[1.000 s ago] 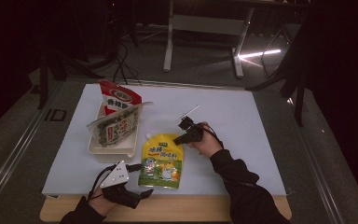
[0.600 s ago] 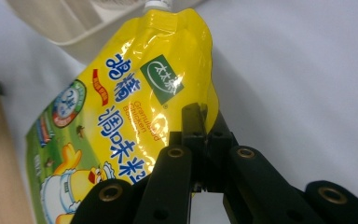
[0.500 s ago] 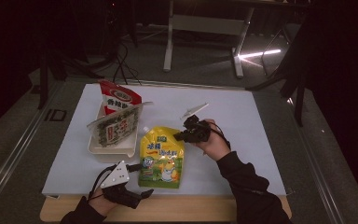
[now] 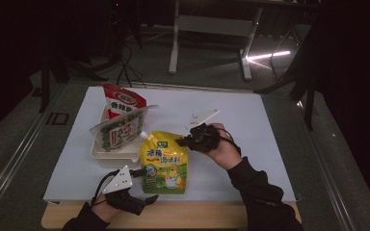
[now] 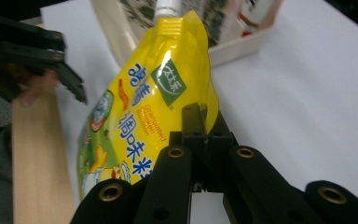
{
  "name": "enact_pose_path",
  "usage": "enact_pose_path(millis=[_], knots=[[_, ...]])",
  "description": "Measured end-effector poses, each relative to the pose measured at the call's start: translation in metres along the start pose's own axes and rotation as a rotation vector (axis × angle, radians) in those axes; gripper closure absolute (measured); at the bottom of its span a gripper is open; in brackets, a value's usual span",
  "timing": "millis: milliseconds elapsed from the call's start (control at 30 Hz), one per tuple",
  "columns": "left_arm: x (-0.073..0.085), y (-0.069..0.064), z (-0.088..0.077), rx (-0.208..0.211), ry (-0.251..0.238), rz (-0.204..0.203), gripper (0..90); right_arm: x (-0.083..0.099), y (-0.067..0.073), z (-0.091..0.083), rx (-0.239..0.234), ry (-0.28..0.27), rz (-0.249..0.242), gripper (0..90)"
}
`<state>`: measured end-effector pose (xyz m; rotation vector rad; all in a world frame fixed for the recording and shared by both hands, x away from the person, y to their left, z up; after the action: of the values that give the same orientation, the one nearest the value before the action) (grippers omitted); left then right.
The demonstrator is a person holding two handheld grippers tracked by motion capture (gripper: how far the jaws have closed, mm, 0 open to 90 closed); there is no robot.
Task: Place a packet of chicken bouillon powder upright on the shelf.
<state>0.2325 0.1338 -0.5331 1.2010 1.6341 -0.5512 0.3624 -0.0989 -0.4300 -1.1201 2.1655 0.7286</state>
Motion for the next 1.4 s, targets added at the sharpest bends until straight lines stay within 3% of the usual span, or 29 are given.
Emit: enact_pose_path(millis=[167, 367, 667, 1000, 1167, 1400], knots=[[-0.002, -0.003, 0.0, 0.01, -0.008, 0.015, 9.2, -0.004, 0.018, -0.011, -0.045, -0.021, -0.052, 90.0], [-0.008, -0.008, -0.003, 0.033, -0.05, 0.056, 9.3, -0.01, 0.036, -0.021, -0.061, -0.038, -0.108, 90.0], [-0.009, -0.013, -0.001, 0.084, -0.073, 0.065, 9.3, -0.019, 0.041, -0.033, -0.068, -0.068, -0.135, 90.0], [-0.005, -0.013, 0.003, 0.088, -0.052, 0.063, 9.3, -0.048, 0.043, -0.054, -0.041, -0.182, -0.173, 90.0], [-0.005, -0.015, 0.004, 0.096, -0.048, 0.067, 9.3, -0.061, 0.049, -0.048, -0.048, -0.218, -0.195, 90.0], [-0.005, -0.015, 0.002, 0.093, -0.051, 0.066, 9.3, -0.075, 0.055, -0.028, -0.073, -0.237, -0.196, 90.0]])
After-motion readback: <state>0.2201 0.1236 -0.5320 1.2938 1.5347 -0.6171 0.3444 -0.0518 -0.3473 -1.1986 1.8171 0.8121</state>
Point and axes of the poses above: each handheld gripper's, and its own axes: z roughly forward along the jaws, x roughly out of its underside, y roughly to its left, the point moved 2 cm from there along z, roughly forward along the jaws, and after that the axes turned 15 degrees about z, right-handed, at the moved point
